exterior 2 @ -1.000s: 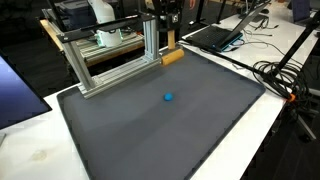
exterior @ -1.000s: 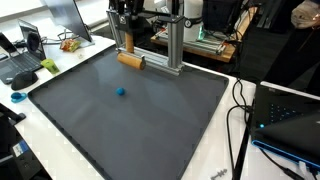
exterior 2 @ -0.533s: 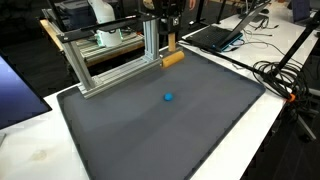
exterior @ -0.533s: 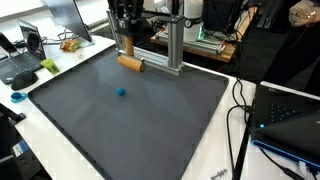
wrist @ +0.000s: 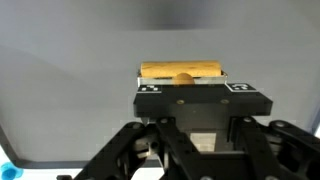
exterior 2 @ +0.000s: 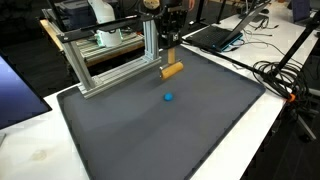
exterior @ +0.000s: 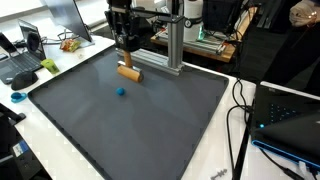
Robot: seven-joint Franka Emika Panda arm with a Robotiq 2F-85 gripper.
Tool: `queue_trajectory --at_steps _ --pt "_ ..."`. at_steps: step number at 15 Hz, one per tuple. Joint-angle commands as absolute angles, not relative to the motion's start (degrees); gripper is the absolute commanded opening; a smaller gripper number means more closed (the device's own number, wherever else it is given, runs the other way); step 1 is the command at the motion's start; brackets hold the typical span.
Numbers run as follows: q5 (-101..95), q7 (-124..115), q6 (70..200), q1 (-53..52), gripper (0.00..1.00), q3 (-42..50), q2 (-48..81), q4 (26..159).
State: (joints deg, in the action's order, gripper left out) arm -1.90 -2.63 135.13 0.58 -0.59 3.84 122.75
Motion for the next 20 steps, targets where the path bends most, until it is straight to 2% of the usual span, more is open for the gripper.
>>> queue_trajectory --at_steps 1,20 --pt "-1.7 -1.4 135.6 0.8 0.22 0.2 7.3 118.8" --pt "-1.6 1.2 135.9 1.8 0.22 1.3 16.0 112.6"
